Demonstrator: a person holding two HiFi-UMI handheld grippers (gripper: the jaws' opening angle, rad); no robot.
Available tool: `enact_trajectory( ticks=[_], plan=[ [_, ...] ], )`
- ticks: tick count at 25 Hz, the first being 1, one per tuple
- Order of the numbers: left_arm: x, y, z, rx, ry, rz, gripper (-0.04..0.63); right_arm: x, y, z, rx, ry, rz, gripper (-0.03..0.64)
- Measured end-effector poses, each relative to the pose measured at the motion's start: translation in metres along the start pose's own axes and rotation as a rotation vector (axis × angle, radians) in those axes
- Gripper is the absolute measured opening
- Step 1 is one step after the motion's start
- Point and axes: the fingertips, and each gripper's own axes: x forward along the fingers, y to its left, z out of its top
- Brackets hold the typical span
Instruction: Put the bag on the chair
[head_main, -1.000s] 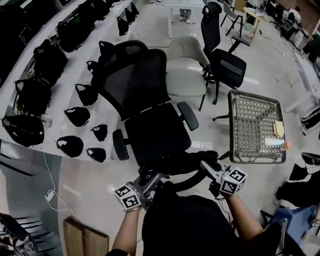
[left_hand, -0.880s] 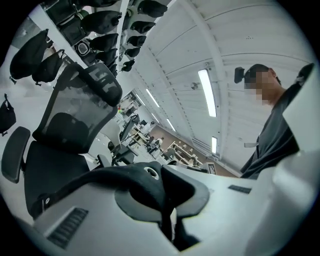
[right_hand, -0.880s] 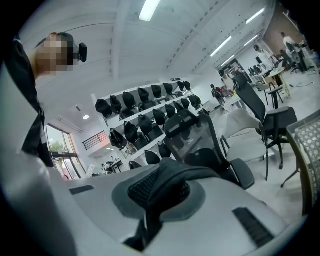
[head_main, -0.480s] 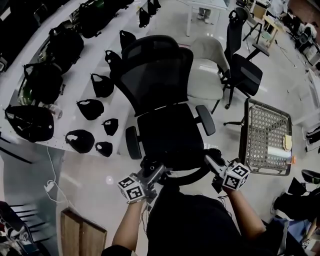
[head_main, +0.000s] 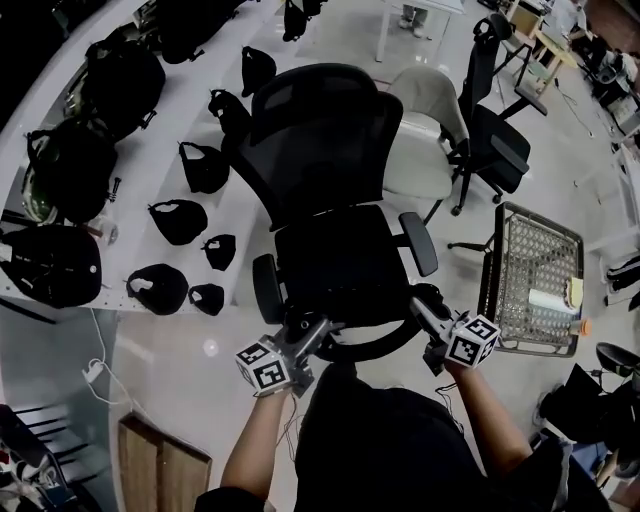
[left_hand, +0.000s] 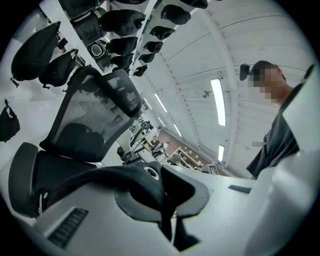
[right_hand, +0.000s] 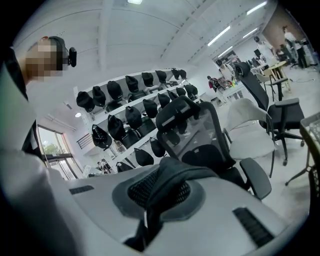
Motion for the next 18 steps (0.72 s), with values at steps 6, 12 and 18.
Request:
enact_trajectory(
  ticks=[6, 12, 18],
  plan=[
    [0.014, 0.032, 0.019, -0.032, 0.012, 0.003, 0.025, 0.033, -0.024, 0.013, 0.016, 0.003, -0.034, 0.011],
    [0.027, 0.068, 0.028, -0.089, 0.002, 0.009, 0.025, 0.066, -0.053, 0.018, -0.019, 0.027, -0.034, 0.011],
    [0.044, 0.109, 0.020, -0.133, 0.001, 0.052, 0.025, 0.095, -0.092, 0.004, -0.012, 0.086, -0.058, 0.011]
  ],
)
